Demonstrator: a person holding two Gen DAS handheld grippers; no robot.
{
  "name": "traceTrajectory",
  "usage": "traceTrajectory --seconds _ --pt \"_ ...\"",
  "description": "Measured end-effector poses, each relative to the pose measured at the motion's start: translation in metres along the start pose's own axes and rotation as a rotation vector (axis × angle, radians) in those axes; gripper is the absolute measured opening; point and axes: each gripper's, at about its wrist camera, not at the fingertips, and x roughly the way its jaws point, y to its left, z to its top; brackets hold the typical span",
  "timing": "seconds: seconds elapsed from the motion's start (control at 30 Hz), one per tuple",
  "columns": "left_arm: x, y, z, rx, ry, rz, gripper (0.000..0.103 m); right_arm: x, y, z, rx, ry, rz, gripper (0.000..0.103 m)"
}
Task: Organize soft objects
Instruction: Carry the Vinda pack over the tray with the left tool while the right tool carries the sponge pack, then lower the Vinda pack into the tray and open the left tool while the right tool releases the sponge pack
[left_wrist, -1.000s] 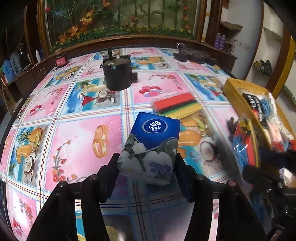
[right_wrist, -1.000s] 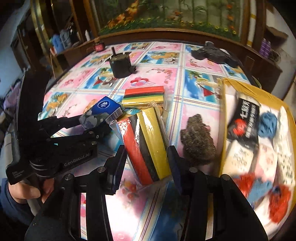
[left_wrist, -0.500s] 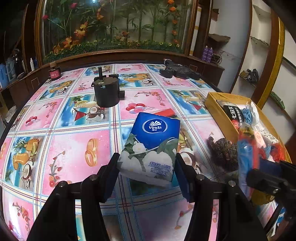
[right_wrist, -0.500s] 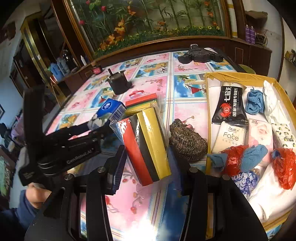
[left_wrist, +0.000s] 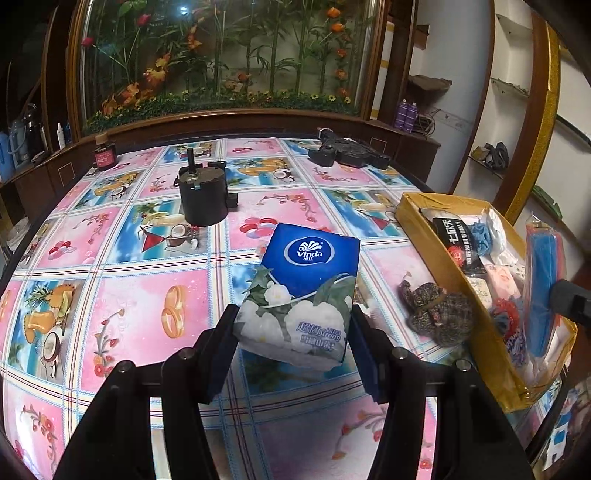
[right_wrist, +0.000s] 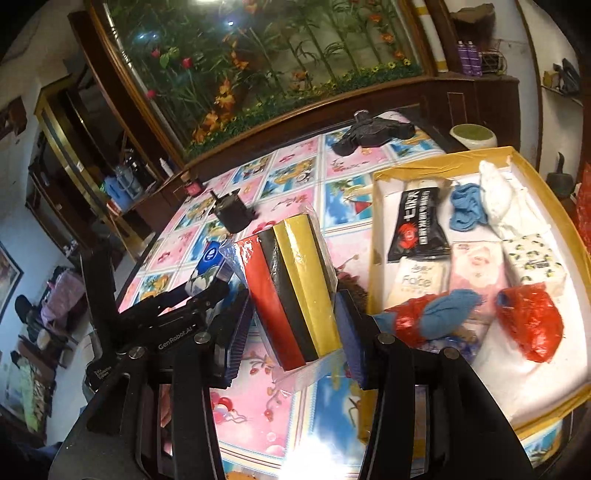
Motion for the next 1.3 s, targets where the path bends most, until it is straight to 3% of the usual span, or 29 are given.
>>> traceTrajectory --seconds 0.23,0.67,1.0,1.2,1.3 --pt "-0.004 -0.035 0.001 0.051 -0.006 -0.05 0.058 -0.024 -0.025 0.005 0.047 -0.051 -0.03 0.045" --pt "-0.004 -0.142 0.017 0.177 -0.007 -0.2 0.058 -0.07 -0.083 0.016 0.122 -0.159 -0.115 0.045" --pt "0.021 -0.196 0.025 0.175 0.023 -0.247 0.058 -0.079 -0.121 0.028 0.167 -0.186 -0.156 0.045" --pt "0.045 -0.21 0.023 0.167 0.066 -0.251 0.058 -0.07 -0.14 0.042 0.147 -0.183 -0.292 0.045" --pt "0.05 -0.209 0.022 0.167 0.082 -0.261 0.058 -0.059 -0.155 0.045 0.16 -0.155 -0.321 0.045"
